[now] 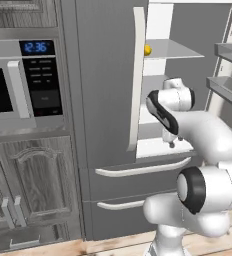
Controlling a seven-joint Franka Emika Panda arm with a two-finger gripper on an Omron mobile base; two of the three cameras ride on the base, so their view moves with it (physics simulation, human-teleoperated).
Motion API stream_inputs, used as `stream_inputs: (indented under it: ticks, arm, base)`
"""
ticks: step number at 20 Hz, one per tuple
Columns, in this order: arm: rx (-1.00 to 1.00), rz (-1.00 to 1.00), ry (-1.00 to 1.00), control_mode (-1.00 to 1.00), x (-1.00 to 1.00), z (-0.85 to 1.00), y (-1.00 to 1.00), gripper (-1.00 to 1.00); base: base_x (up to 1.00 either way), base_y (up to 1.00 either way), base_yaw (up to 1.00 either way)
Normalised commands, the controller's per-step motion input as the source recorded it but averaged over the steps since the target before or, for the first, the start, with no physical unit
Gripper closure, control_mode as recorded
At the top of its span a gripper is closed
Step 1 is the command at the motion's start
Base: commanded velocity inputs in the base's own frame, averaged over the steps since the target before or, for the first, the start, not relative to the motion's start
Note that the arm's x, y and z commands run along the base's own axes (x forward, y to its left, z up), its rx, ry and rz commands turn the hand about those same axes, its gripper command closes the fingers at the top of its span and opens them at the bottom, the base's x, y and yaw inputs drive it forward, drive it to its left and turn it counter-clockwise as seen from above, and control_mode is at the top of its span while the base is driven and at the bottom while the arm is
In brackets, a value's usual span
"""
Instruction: Retrieve a lemon from the fridge and place it on the cutting board with the fish.
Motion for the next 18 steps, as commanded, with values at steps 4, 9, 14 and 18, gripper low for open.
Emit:
stream_inputs:
  ticks: [4,9,14,18]
  arm:
    - [0.02,-0.60,-0.44,-1.00,0.11,0.00,0.79,-1.00]
    - [-0.05,-0.54,-0.63,-1.00,0.03,0.05,0.73,-1.00]
    - [-0.08,-0.48,-0.79,-1.00,0.08,0.20,0.57,-1.00]
    - [-0.04,-0.58,-0.56,-1.00,0.15,0.40,0.53,-1.00]
  base:
    - [0.00,0.00,0.00]
    - [0.00,0.00,0.00]
    - [0.00,0.00,0.00]
    - [0.00,0.00,0.00]
